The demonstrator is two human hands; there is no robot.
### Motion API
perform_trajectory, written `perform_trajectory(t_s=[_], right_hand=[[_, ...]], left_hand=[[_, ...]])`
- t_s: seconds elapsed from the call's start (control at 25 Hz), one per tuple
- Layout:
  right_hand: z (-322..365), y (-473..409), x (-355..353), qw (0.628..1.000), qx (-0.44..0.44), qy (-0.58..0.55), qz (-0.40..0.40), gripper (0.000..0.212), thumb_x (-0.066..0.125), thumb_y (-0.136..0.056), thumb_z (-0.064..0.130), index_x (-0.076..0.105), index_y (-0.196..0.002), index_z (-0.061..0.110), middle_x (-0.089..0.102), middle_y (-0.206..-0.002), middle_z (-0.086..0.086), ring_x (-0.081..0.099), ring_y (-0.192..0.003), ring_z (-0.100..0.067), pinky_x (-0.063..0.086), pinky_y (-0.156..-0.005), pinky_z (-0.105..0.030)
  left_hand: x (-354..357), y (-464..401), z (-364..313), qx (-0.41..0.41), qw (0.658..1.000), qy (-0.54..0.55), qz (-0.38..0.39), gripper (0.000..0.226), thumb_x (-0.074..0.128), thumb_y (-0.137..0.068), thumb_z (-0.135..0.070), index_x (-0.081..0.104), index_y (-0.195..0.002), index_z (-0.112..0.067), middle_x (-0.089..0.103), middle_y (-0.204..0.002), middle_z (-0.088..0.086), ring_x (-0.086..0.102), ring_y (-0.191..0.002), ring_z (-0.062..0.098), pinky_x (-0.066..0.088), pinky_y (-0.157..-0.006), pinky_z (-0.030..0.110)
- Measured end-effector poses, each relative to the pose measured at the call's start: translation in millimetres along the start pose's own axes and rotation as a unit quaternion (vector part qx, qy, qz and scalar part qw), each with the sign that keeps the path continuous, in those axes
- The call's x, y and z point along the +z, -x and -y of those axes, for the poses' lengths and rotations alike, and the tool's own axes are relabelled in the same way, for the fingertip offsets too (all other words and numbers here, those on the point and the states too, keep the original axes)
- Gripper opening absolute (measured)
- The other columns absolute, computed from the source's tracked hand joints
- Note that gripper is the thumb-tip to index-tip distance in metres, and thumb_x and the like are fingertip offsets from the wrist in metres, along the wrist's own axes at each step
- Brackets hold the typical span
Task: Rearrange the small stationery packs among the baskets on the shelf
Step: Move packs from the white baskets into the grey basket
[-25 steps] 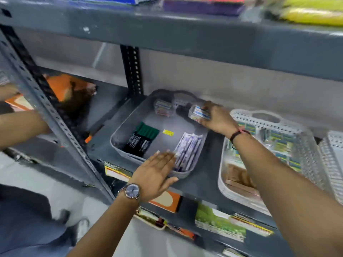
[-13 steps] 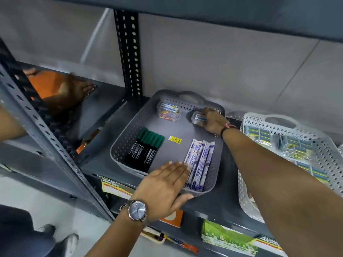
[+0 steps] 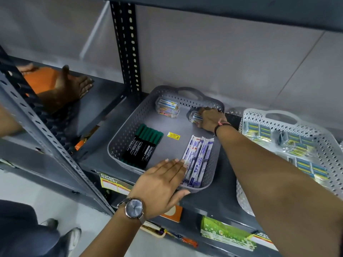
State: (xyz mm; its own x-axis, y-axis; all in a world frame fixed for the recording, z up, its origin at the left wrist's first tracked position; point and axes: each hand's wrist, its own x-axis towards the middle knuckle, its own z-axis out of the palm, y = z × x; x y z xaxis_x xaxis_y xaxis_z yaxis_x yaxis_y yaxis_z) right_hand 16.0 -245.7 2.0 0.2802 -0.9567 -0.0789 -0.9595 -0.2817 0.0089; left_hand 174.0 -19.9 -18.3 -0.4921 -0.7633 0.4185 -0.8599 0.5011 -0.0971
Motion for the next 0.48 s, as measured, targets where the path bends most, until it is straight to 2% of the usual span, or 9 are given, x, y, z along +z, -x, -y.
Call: perform_trajectory(t_s=[0.16,0.24,0.36,0.48], right_hand=[[-9,18,-22,0.997,-0.003,-0.001,-0.076,0.035,0.053,-0.087,0.015,0.054,-0.12,0.004,0.059,-0.123,-0.018,0.056,-0.112,-0.036,0.049,-0.093,-0.043],[-27,39,-39,0.992,-0.022,0.0,-0.127,0.036,0.052,-0.087,0.015,0.055,-0.121,0.004,0.056,-0.125,-0.017,0.053,-0.113,-0.036,0.048,-0.09,-0.042],[-79,92,-59,0.982,-0.014,-0.009,-0.189,0.032,0.049,-0.089,0.019,0.056,-0.117,0.007,0.056,-0.125,-0.014,0.053,-0.111,-0.035,0.048,-0.086,-0.041],[-149,156,-64,0.972,0.053,-0.025,-0.228,0.028,0.048,-0.09,0.021,0.06,-0.113,0.01,0.06,-0.12,-0.013,0.056,-0.107,-0.035,0.049,-0.081,-0.041]], left_hand=[[-7,-4,-7,0.0,1.0,-0.014,0.018,0.062,0.02,-0.092,-0.048,0.07,-0.106,-0.013,0.073,-0.108,0.001,0.068,-0.102,0.015,0.053,-0.088,0.033],[-11,-11,-20,0.01,1.0,-0.02,0.017,0.061,0.024,-0.09,-0.048,0.069,-0.107,-0.012,0.073,-0.108,0.001,0.067,-0.102,0.014,0.053,-0.088,0.034],[-16,-38,-59,0.032,0.999,0.011,-0.002,0.055,0.033,-0.083,-0.044,0.069,-0.107,-0.01,0.073,-0.11,0.002,0.067,-0.103,0.015,0.054,-0.086,0.034],[-15,-73,-109,0.083,0.995,0.05,-0.015,0.06,0.021,-0.093,-0.045,0.07,-0.106,-0.012,0.071,-0.112,0.0,0.066,-0.104,0.013,0.054,-0.087,0.034]])
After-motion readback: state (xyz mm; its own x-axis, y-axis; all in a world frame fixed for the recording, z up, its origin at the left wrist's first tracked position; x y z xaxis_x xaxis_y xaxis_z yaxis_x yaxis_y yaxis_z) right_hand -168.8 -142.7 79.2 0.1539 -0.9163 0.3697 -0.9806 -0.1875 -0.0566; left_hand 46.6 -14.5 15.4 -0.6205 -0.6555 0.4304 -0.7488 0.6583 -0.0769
